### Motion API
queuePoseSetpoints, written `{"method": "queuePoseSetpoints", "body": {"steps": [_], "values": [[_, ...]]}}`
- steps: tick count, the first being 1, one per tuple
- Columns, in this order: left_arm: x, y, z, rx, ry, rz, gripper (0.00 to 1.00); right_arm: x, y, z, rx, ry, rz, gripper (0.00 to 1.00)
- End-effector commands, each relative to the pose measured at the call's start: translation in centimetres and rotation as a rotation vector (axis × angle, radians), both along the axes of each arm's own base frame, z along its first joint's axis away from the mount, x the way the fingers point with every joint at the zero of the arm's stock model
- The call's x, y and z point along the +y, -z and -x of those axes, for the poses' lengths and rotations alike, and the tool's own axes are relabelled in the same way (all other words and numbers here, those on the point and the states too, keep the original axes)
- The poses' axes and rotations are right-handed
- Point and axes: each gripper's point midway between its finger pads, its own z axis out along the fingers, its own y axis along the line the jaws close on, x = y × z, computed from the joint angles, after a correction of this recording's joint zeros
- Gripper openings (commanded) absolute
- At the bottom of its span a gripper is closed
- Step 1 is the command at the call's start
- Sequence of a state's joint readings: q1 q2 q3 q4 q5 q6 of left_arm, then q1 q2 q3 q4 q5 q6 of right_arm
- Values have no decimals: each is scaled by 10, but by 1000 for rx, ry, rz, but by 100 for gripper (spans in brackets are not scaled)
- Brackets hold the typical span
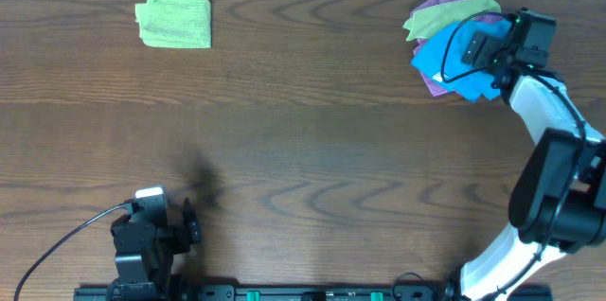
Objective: Fold the cloth
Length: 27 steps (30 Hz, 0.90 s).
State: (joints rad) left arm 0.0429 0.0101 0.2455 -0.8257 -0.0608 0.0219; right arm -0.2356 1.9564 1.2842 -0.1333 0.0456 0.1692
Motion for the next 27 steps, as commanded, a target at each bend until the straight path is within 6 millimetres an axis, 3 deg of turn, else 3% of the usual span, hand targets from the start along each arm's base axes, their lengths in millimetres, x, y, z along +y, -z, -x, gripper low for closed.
{"method": "queuePoseSetpoints", "body": {"steps": [1, 7, 10, 13, 16, 21, 27], "values": [[2, 25, 9, 79, -21, 0, 95, -8, 1, -5, -9, 13, 23, 90], [2, 25, 9, 79, -21, 0, 95, -14, -7, -13, -55, 29, 47, 68], [2, 25, 9, 79, -21, 0, 95, -15, -11, -17, -80, 28, 53, 41], [2, 25, 9, 79, -21, 1, 95, -15, -16, -18, -91, 27, 56, 4], [2, 25, 9, 79, -21, 1, 95, -14, -28, -18, -102, 10, 75, 1], [2, 25, 9, 79, -21, 1, 95, -6, -76, -10, -147, -39, 133, 2], [2, 25, 9, 79, -21, 1, 95, 26, -127, 27, -119, -121, 158, 1]]}}
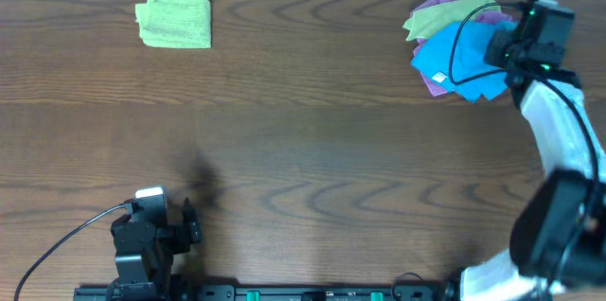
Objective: Fold the cloth
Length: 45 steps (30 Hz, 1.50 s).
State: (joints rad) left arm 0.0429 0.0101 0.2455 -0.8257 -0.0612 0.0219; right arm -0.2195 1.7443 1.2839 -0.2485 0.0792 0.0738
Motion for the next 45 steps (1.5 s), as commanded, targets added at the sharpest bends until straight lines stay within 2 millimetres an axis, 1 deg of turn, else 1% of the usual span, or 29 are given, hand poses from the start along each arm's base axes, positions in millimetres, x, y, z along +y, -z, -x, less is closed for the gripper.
{"method": "queuePoseSetpoints", "body": {"steps": [1, 3, 5, 7, 9, 12, 15, 16, 20, 22, 25, 28, 30, 32, 35, 38, 41, 43, 44, 45], "values": [[2, 25, 9, 79, -21, 1, 95, 26, -50, 13, -44, -84, 54, 1], [2, 25, 9, 79, -21, 1, 95, 43, -67, 24, -47, -124, 65, 2], [2, 25, 9, 79, -21, 1, 95, 65, -85, 36, -64, -168, 67, 2], [2, 25, 9, 79, -21, 1, 95, 92, -102, 47, -83, -228, 67, 2], [2, 25, 9, 79, -21, 1, 95, 121, -111, 58, -90, -293, 65, 1], [2, 25, 9, 79, -21, 1, 95, 163, -117, 72, -87, -389, 50, 2], [2, 25, 9, 79, -21, 1, 96, 210, -117, 86, -77, -489, 12, 2], [2, 25, 9, 79, -21, 1, 95, 229, -116, 92, -72, -539, 4, 1], [3, 25, 10, 80, -22, -7, 95, 275, -119, 111, -59, -648, -18, 2], [5, 24, 10, 85, -11, -34, 95, 293, -122, 124, -42, -698, -23, 2], [5, 24, 10, 86, -8, -37, 95, 312, -129, 145, -19, -764, -23, 2], [5, 24, 10, 86, -8, -37, 95, 323, -138, 168, -5, -822, -21, 2], [6, 23, 9, 80, -11, -40, 95, 326, -141, 182, 10, -849, -20, 1], [6, 19, 5, 59, -12, -41, 95, 328, -142, 201, 34, -870, -33, 1], [5, 19, 5, 56, -8, -37, 95, 331, -147, 228, 53, -935, -64, 1], [2, 19, 4, 55, 7, -25, 95, 337, -164, 263, 39, -1021, -160, 1], [1, 19, 4, 55, 10, -22, 95, 341, -179, 290, 23, -1088, -251, 2], [-2, 20, 4, 54, 23, -11, 95, 342, -179, 301, 46, -1106, -283, 2], [-3, 20, 4, 54, 29, -6, 95, 341, -176, 303, 62, -1102, -283, 1], [-5, 20, 3, 54, 36, 0, 95, 339, -169, 302, 91, -1092, -270, 2]]}}
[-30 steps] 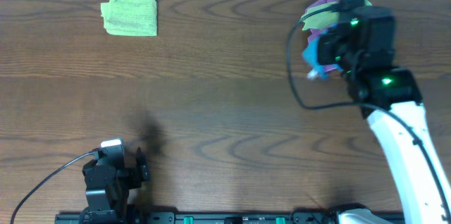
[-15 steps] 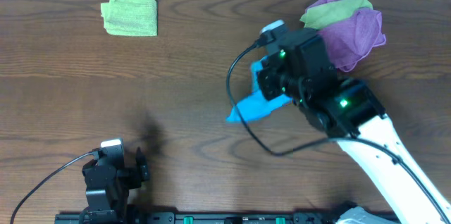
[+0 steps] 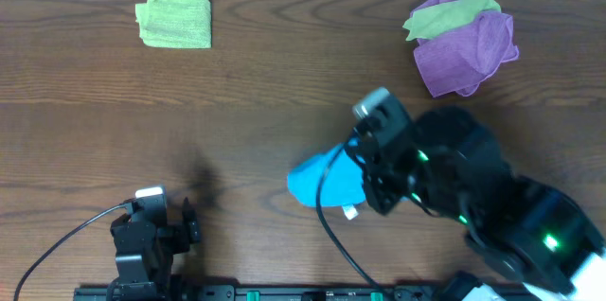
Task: Fold the cloth
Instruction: 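Reach the right gripper to the blue cloth on the pile and grasp it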
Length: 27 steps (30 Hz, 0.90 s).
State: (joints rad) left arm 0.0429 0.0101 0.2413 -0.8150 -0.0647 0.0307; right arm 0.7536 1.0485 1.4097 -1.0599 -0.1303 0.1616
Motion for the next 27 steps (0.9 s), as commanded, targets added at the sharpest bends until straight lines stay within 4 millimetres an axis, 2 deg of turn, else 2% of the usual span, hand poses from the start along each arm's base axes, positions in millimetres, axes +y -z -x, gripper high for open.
{"method": "queuePoseSetpoints", "body": {"steps": [1, 4, 7, 10, 11, 12, 14, 15, 16, 17, 18, 21, 23, 27], "values": [[-7, 20, 5, 58, 40, 14, 96, 6, 8, 8, 79, -11, -1, 2], [-8, 20, 4, 58, 43, 17, 95, 10, 33, -8, 104, 11, 84, 2], [-8, 20, 4, 54, 44, 17, 95, 20, 56, -43, 76, 43, 172, 2], [-8, 19, 4, 54, 44, 17, 95, 36, 76, -106, -3, 97, 202, 2], [-8, 19, 4, 53, 44, 17, 95, 43, 84, -135, -37, 120, 186, 2], [-8, 19, 3, 51, 44, 17, 95, 48, 90, -163, -73, 148, 165, 6], [-8, 19, 3, 51, 43, 17, 95, 49, 96, -230, -191, 259, 110, 69], [-8, 19, 3, 50, 43, 17, 95, 43, 89, -269, -280, 355, 72, 82], [-8, 19, 3, 51, 44, 17, 95, 36, 74, -297, -344, 434, 16, 92], [-8, 19, 3, 50, 44, 17, 95, 34, 63, -307, -364, 459, -16, 99], [-8, 18, 3, 48, 44, 17, 95, 31, 52, -314, -373, 471, -30, 99], [-8, 16, 1, 38, 44, 16, 95, 25, 40, -310, -338, 470, 12, 99], [-8, 13, -1, 21, 44, 16, 95, 20, 47, -300, -280, 459, 63, 99], [-12, 10, -5, 1, 61, 32, 95, 22, 80, -273, -123, 378, 127, 99]]}}
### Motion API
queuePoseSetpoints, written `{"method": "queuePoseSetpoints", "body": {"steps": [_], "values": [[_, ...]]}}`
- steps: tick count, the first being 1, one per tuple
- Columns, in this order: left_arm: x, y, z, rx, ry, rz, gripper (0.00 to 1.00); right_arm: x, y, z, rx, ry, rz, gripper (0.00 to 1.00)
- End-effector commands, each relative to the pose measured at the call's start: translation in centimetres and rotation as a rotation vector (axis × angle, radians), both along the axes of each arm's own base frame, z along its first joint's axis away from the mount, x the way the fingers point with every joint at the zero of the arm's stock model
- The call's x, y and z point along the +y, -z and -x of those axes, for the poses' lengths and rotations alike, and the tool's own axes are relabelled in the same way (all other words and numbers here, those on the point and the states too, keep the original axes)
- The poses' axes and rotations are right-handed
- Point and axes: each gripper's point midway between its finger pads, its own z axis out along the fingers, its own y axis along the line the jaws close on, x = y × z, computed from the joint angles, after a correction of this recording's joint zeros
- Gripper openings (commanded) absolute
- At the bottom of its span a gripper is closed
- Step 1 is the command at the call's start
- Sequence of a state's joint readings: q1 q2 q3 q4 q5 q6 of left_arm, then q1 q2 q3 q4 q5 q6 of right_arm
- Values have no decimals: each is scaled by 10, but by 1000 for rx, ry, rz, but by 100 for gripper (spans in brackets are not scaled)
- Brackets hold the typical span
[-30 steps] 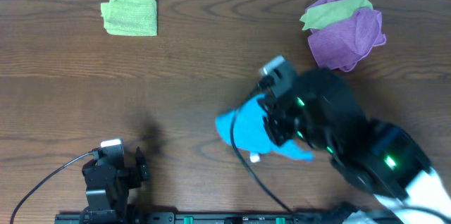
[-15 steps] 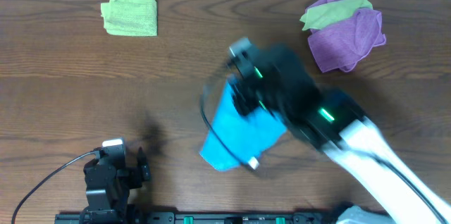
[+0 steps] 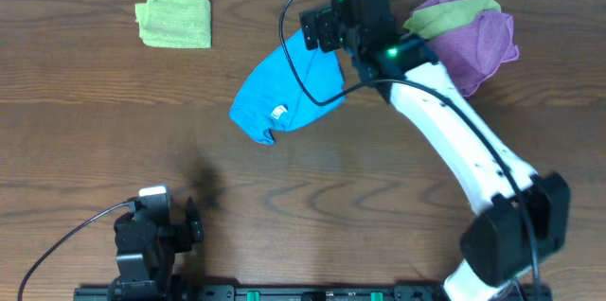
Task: Fold the cloth
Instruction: 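Reach the right gripper to the blue cloth on the pile and grasp it, then drag the blue cloth left to the table center with the right gripper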
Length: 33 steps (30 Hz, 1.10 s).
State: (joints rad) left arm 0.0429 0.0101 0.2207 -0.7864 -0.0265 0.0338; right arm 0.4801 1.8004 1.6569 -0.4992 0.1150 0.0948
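Observation:
A blue cloth point(image 3: 284, 93) with a small white tag lies spread out crumpled on the wooden table, left of centre back. My right gripper point(image 3: 317, 28) sits at the cloth's far right corner; the wrist hides its fingers, so whether it still pinches the cloth does not show. My left gripper point(image 3: 192, 223) rests at the near left edge, far from the cloth; its fingers are too dark to read.
A folded green cloth point(image 3: 174, 21) lies at the back left. A pile of a purple cloth point(image 3: 473, 50) and a light green cloth point(image 3: 453, 13) sits at the back right. The right arm stretches from the near right corner across the table.
The right arm has moved from near the table's middle front to the back centre. The blue cloth has gone with it and now lies stretched out flatter, farther back and left.
The right gripper was over the blue cloth on the pile at the back right, and still there a moment later. Then the blue cloth was off the pile, bunched under the gripper near the middle front. Now it lies drawn out toward the back centre.

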Motion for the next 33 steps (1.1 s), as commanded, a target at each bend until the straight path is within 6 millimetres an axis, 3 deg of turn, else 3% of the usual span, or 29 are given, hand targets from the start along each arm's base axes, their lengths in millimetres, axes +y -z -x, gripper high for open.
{"method": "queuePoseSetpoints", "body": {"steps": [1, 8, 12, 18, 26, 33], "values": [[-6, 5, -2, 1, 33, 15, 96, 11, 12, 20, 95, -79, -21, 99], [-25, -15, -16, -102, 125, 72, 95, 37, 78, 54, 360, -180, -132, 87], [-44, -32, -24, -177, 219, 135, 95, 50, 118, 58, 483, -182, -185, 82], [-45, -35, -25, -157, 156, 241, 96, 69, 161, 58, 610, -176, -283, 78], [-44, -61, -33, -35, 135, 259, 96, 69, 199, 60, 706, -102, -301, 77], [-43, -93, -62, 161, 135, 254, 96, 66, 215, 60, 731, -69, -287, 74]]}}
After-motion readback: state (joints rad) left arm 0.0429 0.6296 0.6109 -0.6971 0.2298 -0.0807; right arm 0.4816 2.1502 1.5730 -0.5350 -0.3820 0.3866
